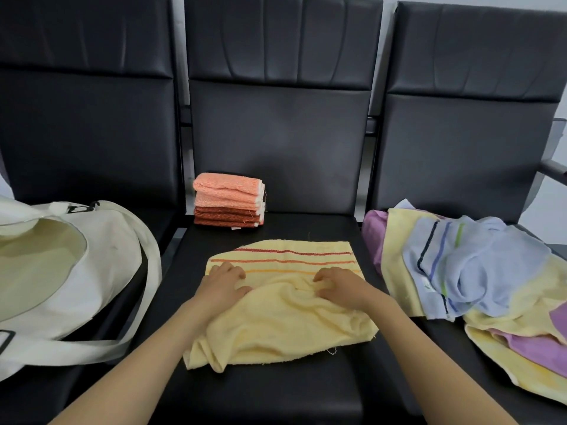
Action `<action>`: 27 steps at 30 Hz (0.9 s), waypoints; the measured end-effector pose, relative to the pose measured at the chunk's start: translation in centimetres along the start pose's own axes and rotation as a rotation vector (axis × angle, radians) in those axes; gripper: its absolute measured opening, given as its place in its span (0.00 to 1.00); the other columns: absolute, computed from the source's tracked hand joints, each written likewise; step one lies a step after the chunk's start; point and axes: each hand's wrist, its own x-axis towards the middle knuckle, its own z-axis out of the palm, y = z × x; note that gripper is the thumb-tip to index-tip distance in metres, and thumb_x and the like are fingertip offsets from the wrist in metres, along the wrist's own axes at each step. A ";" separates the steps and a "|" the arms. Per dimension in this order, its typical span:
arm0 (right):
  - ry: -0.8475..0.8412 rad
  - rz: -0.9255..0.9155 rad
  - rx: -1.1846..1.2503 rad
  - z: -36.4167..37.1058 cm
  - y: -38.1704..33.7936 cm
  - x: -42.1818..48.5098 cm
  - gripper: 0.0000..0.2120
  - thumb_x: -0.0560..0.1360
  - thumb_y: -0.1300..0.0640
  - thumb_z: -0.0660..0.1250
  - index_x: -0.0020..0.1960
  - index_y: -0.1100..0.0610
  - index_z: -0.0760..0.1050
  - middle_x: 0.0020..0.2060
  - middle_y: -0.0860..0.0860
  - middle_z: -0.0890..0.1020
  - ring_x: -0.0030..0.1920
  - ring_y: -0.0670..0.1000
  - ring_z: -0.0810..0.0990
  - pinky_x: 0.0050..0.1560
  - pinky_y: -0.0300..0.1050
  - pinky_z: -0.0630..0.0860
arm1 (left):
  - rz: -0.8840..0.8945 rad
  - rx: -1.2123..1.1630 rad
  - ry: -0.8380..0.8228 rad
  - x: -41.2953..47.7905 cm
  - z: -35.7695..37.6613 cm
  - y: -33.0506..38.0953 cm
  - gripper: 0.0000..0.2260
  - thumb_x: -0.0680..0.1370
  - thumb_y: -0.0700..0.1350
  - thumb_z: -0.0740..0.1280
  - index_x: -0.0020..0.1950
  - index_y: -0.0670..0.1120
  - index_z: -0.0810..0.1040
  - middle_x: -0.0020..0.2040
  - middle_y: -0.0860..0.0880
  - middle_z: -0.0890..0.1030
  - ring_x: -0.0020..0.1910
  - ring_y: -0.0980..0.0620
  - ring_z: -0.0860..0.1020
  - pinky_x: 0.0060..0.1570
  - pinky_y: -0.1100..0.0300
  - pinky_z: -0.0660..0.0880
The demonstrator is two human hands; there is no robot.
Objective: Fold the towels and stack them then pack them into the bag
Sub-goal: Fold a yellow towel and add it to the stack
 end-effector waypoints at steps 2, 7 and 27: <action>-0.036 0.054 -0.055 -0.3 0.1 0.0 0.09 0.78 0.53 0.63 0.58 0.49 0.73 0.60 0.50 0.75 0.57 0.51 0.74 0.55 0.42 0.71 | 0.042 -0.145 -0.101 -0.3 -0.2 0.2 0.16 0.78 0.57 0.63 0.63 0.53 0.75 0.63 0.55 0.71 0.63 0.54 0.70 0.62 0.57 0.69; 0.035 0.062 -0.089 -0.3 0.4 -0.4 0.12 0.76 0.52 0.66 0.59 0.50 0.72 0.56 0.49 0.76 0.53 0.50 0.75 0.51 0.41 0.72 | 0.045 -0.337 0.080 0.6 -0.4 0.5 0.08 0.80 0.50 0.63 0.57 0.53 0.79 0.54 0.54 0.75 0.55 0.54 0.75 0.54 0.59 0.72; 0.098 0.033 -0.107 0.6 0.8 0.7 0.19 0.77 0.50 0.64 0.67 0.51 0.69 0.61 0.50 0.74 0.55 0.51 0.75 0.52 0.40 0.70 | 0.032 -0.363 0.309 6.1 -1.7 1.0 0.03 0.80 0.42 0.62 0.48 0.43 0.70 0.48 0.42 0.77 0.46 0.43 0.76 0.44 0.51 0.72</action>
